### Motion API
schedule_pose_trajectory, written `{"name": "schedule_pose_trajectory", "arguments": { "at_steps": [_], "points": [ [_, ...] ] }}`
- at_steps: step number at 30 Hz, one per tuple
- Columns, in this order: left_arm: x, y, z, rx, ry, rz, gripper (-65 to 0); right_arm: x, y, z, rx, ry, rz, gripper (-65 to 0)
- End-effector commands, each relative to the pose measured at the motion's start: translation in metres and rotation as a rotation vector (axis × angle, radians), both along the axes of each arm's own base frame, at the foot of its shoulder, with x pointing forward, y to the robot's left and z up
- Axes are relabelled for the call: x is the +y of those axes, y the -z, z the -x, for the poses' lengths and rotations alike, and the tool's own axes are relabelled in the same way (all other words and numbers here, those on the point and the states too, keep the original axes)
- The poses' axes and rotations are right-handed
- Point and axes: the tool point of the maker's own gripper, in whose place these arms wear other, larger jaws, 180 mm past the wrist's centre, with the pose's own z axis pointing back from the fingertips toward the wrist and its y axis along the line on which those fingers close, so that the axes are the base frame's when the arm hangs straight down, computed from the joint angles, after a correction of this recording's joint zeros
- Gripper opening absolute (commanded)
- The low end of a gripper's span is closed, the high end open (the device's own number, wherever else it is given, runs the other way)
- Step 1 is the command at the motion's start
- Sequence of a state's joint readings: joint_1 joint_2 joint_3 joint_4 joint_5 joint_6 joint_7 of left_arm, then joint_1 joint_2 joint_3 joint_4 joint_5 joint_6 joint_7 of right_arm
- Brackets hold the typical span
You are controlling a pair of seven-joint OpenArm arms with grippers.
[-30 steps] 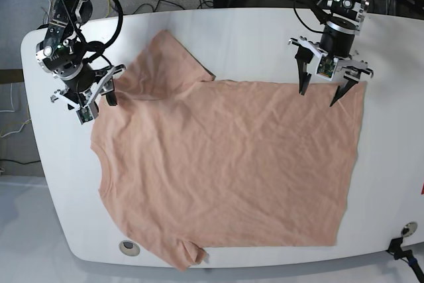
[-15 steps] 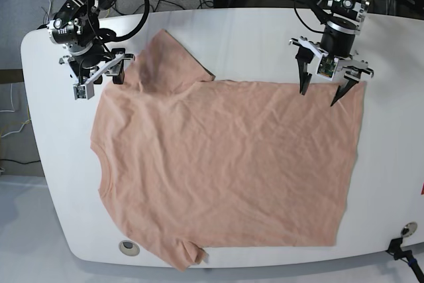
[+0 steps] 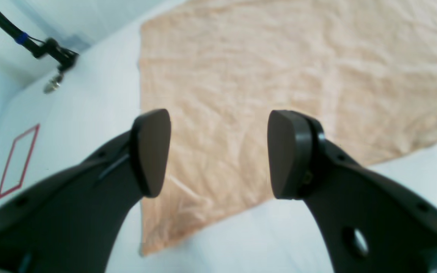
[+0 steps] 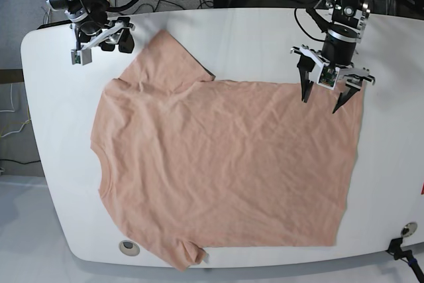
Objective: Fold the T-shirt properly
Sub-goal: 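Reposition right gripper along the shoulder edge, left gripper above hem corner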
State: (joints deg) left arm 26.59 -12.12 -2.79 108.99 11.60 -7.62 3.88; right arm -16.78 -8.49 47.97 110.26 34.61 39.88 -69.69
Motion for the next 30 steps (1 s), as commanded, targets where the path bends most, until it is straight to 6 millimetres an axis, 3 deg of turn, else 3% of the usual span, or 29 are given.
{"name": "schedule_pose_trajectory", "arguments": {
  "at_steps": [1,12,18,23,30],
  "points": [
    [-0.001,-0.017,-0.008,-0.061,0.007,0.003,-26.8,0.0,-0.008,-0.004,-0.035,-0.002,0.001,-32.6],
    [0.002,-0.014,-0.007,-0.038,-0.013,0.054,-26.8,0.03,0.003,0.003,0.001,-0.079,-0.05,-32.6],
    [0.02,-0.015,-0.008,-0.037,-0.07,0.111,-26.8,0.037,0.028,0.015,0.073,-0.062,-0.124,-32.6],
    [0.031,-0.011,-0.006,-0.006,-0.115,0.167,-26.8,0.038,0.031,0.017,0.082,-0.062,-0.133,-32.6],
    [0.07,-0.012,-0.004,0.025,-0.246,0.26,-26.8,0.04,0.033,0.017,0.084,-0.064,-0.138,-32.6]
  ]
}}
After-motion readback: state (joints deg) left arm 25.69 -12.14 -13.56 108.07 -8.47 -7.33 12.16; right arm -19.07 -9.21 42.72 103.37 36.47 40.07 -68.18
